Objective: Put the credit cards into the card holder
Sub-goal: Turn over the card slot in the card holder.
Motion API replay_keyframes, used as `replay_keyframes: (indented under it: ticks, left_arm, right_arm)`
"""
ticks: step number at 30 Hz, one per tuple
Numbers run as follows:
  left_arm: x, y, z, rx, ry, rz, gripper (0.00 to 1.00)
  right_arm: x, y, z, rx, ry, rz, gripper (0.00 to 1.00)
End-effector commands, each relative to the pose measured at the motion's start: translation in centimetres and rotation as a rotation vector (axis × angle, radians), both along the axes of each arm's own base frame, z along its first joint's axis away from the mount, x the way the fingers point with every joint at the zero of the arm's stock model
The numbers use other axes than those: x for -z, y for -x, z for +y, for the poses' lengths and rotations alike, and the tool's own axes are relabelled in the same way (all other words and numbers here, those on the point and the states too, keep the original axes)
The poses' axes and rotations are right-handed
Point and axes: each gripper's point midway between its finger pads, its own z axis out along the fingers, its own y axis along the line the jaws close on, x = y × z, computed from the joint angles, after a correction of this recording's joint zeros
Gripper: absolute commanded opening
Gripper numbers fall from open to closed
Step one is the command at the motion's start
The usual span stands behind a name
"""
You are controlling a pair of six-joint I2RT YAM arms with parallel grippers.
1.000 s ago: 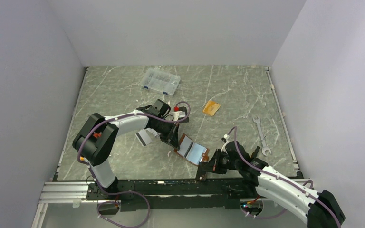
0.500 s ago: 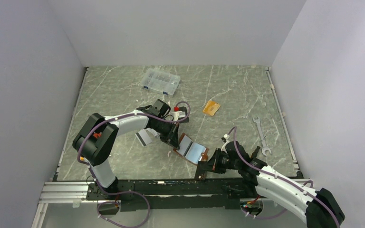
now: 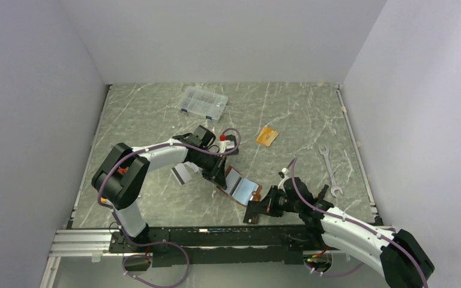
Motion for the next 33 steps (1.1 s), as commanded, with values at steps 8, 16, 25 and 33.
replay_keyframes:
  ticks: [8, 16, 25, 33]
  left_arm:
    - [-1.9, 0.0, -0.9, 0.04, 0.05, -0.059, 0.0]
    - [-2.1, 0.1, -1.1, 0.048, 0.055, -0.058, 0.0]
    - [-2.6, 0.3, -1.5, 0.061, 0.083, -0.044, 0.0]
    - [-3.2, 0.7, -1.8, 0.077, 0.118, -0.026, 0.0]
  right_arm:
    - [-2.3, -2.8, 0.7, 0.02, -0.029, -0.161, 0.0]
    - [-2.5, -3.8, 1.5, -0.002, -0.027, -0.195, 0.0]
    - [-5.5, -6.3, 2.7, -0.018, -0.04, -0.323, 0.0]
    - [-5.3, -7.4, 3.9, -0.046, -0.025, -0.327, 0.0]
